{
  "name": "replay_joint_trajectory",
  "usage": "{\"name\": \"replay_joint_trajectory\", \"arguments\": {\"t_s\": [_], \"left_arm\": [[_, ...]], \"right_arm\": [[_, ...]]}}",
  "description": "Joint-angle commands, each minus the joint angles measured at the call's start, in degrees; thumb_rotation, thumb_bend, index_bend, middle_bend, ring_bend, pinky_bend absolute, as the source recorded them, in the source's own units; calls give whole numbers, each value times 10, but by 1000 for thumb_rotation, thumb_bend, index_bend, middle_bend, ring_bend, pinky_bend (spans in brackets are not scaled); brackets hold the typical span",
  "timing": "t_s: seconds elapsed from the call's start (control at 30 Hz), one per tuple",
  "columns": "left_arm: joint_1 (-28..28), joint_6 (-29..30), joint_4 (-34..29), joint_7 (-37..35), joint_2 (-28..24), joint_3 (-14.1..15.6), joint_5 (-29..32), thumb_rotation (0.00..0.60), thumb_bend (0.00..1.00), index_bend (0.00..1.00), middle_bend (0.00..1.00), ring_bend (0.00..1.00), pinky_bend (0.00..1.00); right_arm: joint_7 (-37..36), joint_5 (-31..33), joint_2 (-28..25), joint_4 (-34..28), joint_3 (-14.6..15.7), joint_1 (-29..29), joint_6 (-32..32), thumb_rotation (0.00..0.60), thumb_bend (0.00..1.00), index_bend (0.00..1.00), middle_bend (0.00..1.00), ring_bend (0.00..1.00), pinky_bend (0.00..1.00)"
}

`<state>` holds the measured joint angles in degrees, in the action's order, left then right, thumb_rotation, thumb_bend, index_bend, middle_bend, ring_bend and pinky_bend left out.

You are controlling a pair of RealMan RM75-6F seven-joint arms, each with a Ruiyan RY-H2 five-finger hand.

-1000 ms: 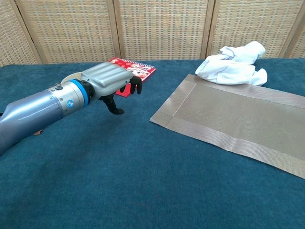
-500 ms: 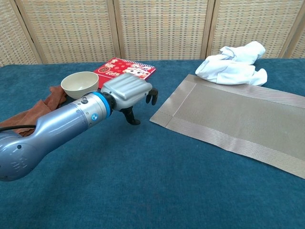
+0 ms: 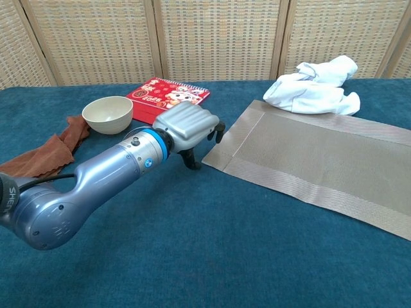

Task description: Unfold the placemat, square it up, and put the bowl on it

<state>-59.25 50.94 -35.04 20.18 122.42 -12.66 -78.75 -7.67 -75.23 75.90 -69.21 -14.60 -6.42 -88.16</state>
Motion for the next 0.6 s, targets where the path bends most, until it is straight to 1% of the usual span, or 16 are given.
{"name": "replay_joint_trajectory", "arguments": {"t_s": [0.03, 0.27, 0.4, 0.6], "left_arm": [[-8, -1, 21, -6, 15, -4, 2, 600, 196, 371, 348, 396, 393], [-23, -10, 71, -13, 49, -3, 1, 600, 206, 392, 359, 396, 393], [-29, -9, 94, -21, 64, -3, 1, 600, 295, 404, 365, 400, 398], [-31, 0, 118, -33, 76, 3, -7, 600, 305, 420, 370, 403, 398]], "right_arm": [[-2, 0, 0, 1, -1, 0, 0, 600, 293, 14, 0, 0, 0], [-13, 3, -1, 4, -5, 1, 2, 600, 293, 15, 0, 0, 0], [-15, 2, 0, 5, -5, 1, 1, 600, 293, 16, 0, 0, 0], [-18, 3, 0, 7, -7, 1, 1, 600, 293, 15, 0, 0, 0]]}}
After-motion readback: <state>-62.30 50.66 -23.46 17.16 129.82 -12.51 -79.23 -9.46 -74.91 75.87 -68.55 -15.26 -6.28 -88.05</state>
